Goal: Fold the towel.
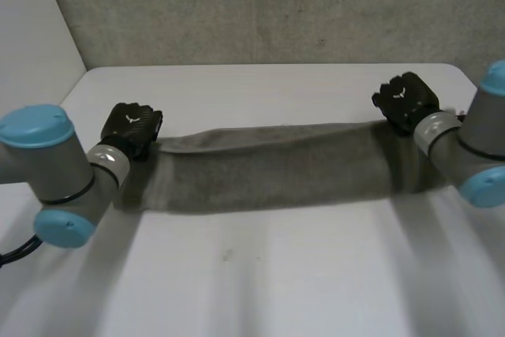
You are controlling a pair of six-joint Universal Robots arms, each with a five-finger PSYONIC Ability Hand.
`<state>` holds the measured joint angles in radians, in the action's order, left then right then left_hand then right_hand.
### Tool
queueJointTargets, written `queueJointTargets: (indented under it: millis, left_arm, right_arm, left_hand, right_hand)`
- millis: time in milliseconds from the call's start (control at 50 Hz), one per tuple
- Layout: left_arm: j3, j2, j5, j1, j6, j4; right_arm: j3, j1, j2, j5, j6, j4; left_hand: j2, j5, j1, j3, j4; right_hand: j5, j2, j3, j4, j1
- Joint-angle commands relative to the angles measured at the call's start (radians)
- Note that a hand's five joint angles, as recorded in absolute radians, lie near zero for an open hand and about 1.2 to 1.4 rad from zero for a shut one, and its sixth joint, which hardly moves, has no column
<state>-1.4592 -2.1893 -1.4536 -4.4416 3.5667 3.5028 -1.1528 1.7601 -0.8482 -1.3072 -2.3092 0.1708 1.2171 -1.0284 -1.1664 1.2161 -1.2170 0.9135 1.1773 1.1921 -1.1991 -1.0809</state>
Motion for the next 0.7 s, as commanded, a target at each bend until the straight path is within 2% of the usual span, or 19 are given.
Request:
queueJointTargets:
  millis: [20,120,260,280,300,320,400,460,500,520,540,560,600,620,700]
  left_arm:
    - [0.103,-0.113,-0.028,0.001,0.0,0.045]
    - [0.157,-0.171,-0.07,0.002,0.001,0.123]
    - [0.168,-0.207,-0.057,0.002,0.001,0.14]
    - [0.166,-0.21,-0.057,0.002,0.001,0.149]
    - [0.166,-0.21,-0.057,0.002,0.001,0.15]
    - [0.162,-0.208,-0.059,0.004,0.001,0.162]
    - [0.145,-0.19,-0.065,0.016,0.001,0.185]
    - [0.108,-0.124,-0.067,0.03,0.001,0.202]
    - [0.056,-0.034,-0.067,0.03,0.0,0.205]
    - [0.056,-0.033,-0.067,0.03,0.0,0.205]
    - [0.028,0.014,-0.067,0.03,-0.002,0.203]
    - [0.028,0.014,-0.067,0.03,-0.002,0.203]
    - [-0.027,0.101,-0.073,0.031,-0.005,0.202]
    - [-0.027,0.102,-0.073,0.031,-0.005,0.202]
    - [-0.134,0.218,-0.068,0.03,-0.012,0.2]
  right_arm:
    - [0.079,0.013,0.129,-0.043,-0.024,0.185]
    - [0.218,0.025,0.254,-0.05,-0.027,0.185]
    - [0.278,0.028,0.319,-0.05,-0.026,0.188]
    - [0.285,0.032,0.327,-0.05,-0.026,0.193]
    - [0.285,0.032,0.327,-0.05,-0.026,0.193]
    - [0.286,0.041,0.331,-0.047,-0.026,0.197]
    - [0.288,0.053,0.311,-0.058,-0.039,0.216]
    - [0.258,0.053,0.225,-0.087,-0.119,0.223]
    - [0.184,0.044,0.117,-0.122,-0.252,0.225]
    - [0.183,0.044,0.117,-0.123,-0.253,0.225]
    - [0.136,0.042,0.059,-0.132,-0.312,0.219]
    - [0.136,0.042,0.058,-0.132,-0.312,0.219]
    - [0.037,0.041,-0.059,-0.12,-0.378,0.169]
    - [0.036,0.041,-0.06,-0.119,-0.378,0.168]
    - [-0.073,-0.023,-0.182,-0.051,-0.394,0.002]
  left_hand:
    - [0.179,-0.193,-0.23,0.18,-0.179]
    - [0.179,-0.193,-0.23,0.18,-0.179]
    - [0.179,-0.193,-0.23,0.18,-0.179]
    - [0.063,-0.078,-0.114,0.064,-0.063]
    - [0.062,-0.076,-0.113,0.063,-0.062]
    - [-0.865,0.851,0.814,-0.864,0.865]
    - [-1.043,1.028,0.992,-1.042,1.042]
    - [-1.043,1.028,0.992,-1.042,1.042]
    - [-1.043,1.028,0.992,-1.042,1.042]
    - [-1.043,1.028,0.992,-1.042,1.042]
    - [-1.043,1.028,0.992,-1.042,1.042]
    - [-1.043,1.028,0.992,-1.042,1.042]
    - [-1.043,1.028,0.992,-1.042,1.042]
    - [-1.043,1.028,0.992,-1.042,1.042]
    - [-1.043,1.028,0.992,-1.042,1.042]
  right_hand:
    - [0.308,0.219,0.204,-0.197,-0.315]
    - [0.308,0.219,0.204,-0.197,-0.315]
    - [0.283,0.194,0.179,-0.172,-0.29]
    - [-0.601,-0.69,-0.705,0.712,0.594]
    - [-0.61,-0.699,-0.714,0.721,0.602]
    - [-0.914,-1.003,-1.018,1.025,0.906]
    - [-0.914,-1.003,-1.018,1.025,0.906]
    - [-0.914,-1.003,-1.018,1.025,0.906]
    - [-0.914,-1.003,-1.018,1.025,0.906]
    - [-0.914,-1.003,-1.018,1.025,0.906]
    - [-0.914,-1.003,-1.018,1.025,0.906]
    - [-0.914,-1.003,-1.018,1.025,0.906]
    - [-0.914,-1.003,-1.018,1.025,0.906]
    - [-0.914,-1.003,-1.018,1.025,0.906]
    - [-0.914,-1.003,-1.018,1.025,0.906]
